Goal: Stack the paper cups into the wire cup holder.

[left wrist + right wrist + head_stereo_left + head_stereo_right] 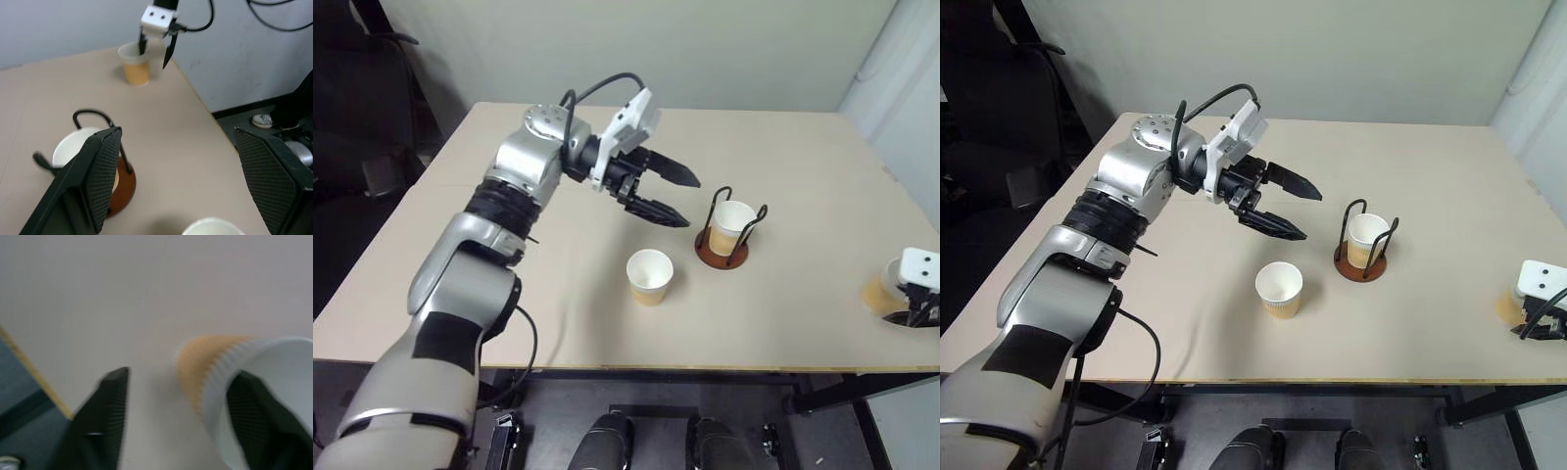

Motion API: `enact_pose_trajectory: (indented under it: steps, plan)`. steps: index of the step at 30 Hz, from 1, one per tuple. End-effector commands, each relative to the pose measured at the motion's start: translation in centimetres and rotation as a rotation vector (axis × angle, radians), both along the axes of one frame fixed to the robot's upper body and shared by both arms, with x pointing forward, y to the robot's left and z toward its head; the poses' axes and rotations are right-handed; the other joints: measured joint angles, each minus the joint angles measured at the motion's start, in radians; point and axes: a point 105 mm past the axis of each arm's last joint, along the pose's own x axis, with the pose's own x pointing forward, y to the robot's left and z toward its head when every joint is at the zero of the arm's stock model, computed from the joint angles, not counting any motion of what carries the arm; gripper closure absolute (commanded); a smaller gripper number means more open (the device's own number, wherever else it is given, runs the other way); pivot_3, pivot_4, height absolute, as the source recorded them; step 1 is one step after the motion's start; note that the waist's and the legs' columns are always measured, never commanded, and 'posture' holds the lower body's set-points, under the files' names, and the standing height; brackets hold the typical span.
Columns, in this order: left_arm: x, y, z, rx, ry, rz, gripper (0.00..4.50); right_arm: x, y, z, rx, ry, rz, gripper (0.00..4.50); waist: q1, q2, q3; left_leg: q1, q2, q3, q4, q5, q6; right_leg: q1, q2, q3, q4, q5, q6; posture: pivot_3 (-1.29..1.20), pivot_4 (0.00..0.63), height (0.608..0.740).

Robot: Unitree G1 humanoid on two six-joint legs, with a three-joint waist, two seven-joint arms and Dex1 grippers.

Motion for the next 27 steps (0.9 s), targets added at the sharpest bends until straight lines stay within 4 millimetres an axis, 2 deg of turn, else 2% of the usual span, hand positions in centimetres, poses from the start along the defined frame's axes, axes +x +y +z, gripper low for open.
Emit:
enact_pose_trajectory:
  steps: [1,4,5,19,25,27]
  plan:
    - [0.2,0.8,1.3,0.022,-0.066,0.001,0.59,-0.1,0.4,1.8,0.000,-0.031,0.011,3.23,0.000,0.000,0.000,0.000,0.000,0.000,0.000,0.000,0.000,0.000,0.000,0.000,0.000,-0.002,-0.003,0.00,0.150,0.740]
    - [0.9,1.6,1.6,0.033,-0.087,0.042,0.59,-0.4,0.6,2.4,0.003,-0.027,0.008,4.31,0.001,0.000,0.000,-0.001,0.000,0.000,0.000,0.000,0.000,0.000,0.000,0.000,-0.001,-0.003,-0.005,0.00,0.150,0.740]
    - [1.1,1.8,1.7,0.035,-0.092,0.056,0.59,-0.4,0.6,2.6,0.001,-0.028,0.009,4.46,0.000,0.000,0.000,-0.001,0.000,0.000,0.000,0.000,0.000,0.000,0.000,0.000,-0.001,-0.003,-0.005,0.00,0.150,0.740]
    - [2.4,3.6,2.1,0.038,-0.112,0.150,0.59,0.3,2.2,6.1,-0.044,-0.127,0.069,4.46,0.000,0.000,0.000,-0.002,0.000,-0.001,-0.001,-0.004,-0.008,0.000,0.001,0.000,-0.007,-0.004,-0.004,0.00,0.150,0.740]
    - [2.8,4.3,2.1,0.039,-0.103,0.184,0.59,1.1,5.2,11.0,0.033,-0.272,0.119,4.46,-0.001,0.001,0.000,-0.002,0.000,-0.001,-0.002,-0.005,-0.009,0.000,0.001,0.000,-0.009,-0.003,-0.001,0.00,0.150,0.740]
    - [2.8,4.5,1.9,0.041,-0.094,0.192,0.59,1.2,6.7,13.2,0.050,-0.336,0.155,4.46,0.000,0.001,0.000,-0.002,0.000,-0.001,-0.002,-0.005,-0.010,0.000,0.002,0.000,-0.009,-0.004,-0.001,0.00,0.150,0.740]
